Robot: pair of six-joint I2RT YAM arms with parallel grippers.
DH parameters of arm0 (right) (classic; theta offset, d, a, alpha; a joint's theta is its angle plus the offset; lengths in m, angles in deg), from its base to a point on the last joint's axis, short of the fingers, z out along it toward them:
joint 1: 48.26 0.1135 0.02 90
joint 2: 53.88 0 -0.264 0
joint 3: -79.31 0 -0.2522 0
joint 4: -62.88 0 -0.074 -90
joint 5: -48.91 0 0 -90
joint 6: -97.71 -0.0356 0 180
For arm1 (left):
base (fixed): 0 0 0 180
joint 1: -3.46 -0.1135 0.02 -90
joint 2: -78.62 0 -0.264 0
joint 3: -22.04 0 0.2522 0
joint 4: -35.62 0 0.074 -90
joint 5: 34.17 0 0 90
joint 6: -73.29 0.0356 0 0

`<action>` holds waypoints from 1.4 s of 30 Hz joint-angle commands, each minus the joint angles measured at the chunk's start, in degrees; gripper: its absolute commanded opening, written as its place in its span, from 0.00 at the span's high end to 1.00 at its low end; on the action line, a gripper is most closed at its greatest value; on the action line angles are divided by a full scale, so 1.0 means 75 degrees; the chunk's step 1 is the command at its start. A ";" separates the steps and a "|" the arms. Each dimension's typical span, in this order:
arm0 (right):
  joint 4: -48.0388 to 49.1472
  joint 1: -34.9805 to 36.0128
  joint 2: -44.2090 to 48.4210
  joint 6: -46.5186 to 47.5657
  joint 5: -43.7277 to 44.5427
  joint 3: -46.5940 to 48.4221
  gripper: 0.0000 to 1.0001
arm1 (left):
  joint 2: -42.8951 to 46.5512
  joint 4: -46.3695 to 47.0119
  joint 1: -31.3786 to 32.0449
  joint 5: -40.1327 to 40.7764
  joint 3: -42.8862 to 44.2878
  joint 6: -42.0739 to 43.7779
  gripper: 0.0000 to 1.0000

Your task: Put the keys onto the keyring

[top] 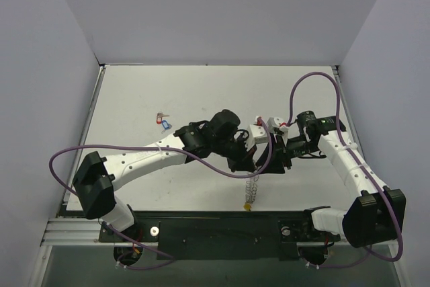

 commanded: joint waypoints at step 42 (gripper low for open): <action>-0.0149 0.0193 -0.0160 0.0246 0.0001 -0.0109 0.86 | 0.0626 0.1186 -0.0171 0.0021 -0.0399 -0.0462 1.00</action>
